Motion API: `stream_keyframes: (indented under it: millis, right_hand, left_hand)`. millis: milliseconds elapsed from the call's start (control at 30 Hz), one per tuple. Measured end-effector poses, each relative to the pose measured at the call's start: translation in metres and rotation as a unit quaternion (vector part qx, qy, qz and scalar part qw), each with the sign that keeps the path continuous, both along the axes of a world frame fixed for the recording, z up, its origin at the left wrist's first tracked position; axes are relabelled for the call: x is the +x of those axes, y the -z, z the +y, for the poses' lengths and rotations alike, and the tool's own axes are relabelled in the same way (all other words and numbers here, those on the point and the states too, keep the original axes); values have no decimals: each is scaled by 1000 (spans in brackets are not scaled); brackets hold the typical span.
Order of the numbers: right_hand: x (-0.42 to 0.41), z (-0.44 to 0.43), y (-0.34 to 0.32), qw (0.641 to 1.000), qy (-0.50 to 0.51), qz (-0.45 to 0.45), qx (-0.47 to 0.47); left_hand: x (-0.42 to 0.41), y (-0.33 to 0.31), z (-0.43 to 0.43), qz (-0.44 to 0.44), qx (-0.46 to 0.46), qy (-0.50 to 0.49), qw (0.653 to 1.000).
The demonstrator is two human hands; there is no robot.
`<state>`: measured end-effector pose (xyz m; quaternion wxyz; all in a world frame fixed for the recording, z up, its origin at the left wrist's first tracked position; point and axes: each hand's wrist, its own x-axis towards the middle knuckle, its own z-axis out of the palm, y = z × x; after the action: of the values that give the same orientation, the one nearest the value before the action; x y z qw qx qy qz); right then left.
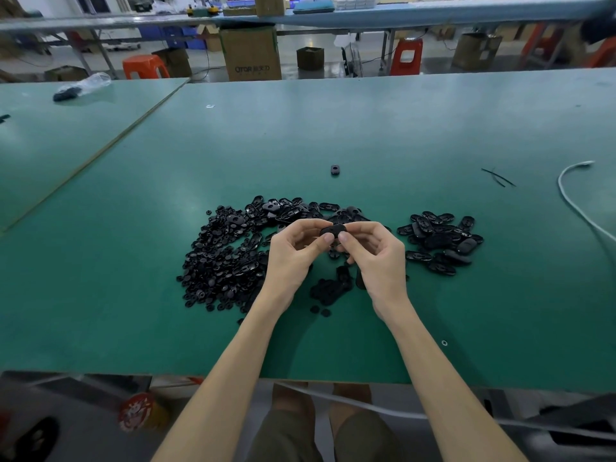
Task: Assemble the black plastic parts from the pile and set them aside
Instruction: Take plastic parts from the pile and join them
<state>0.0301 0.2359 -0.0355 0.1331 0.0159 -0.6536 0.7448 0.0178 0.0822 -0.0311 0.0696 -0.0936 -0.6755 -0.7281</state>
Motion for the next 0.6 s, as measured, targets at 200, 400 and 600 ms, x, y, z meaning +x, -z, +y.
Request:
stream_keyframes:
  millis: [200,400,600]
  right_hand:
    - [-1,0,0,1000,2,-3,-5]
    - [-1,1,0,1000,5,-2,3]
    - [0,2,1,1000,7,-4,9]
  left_hand:
    - [0,-2,-2,-30,5,15,999]
    - [0,-3,-2,-37,1,18,999]
    - [2,-5,-2,-43,-2,17,999]
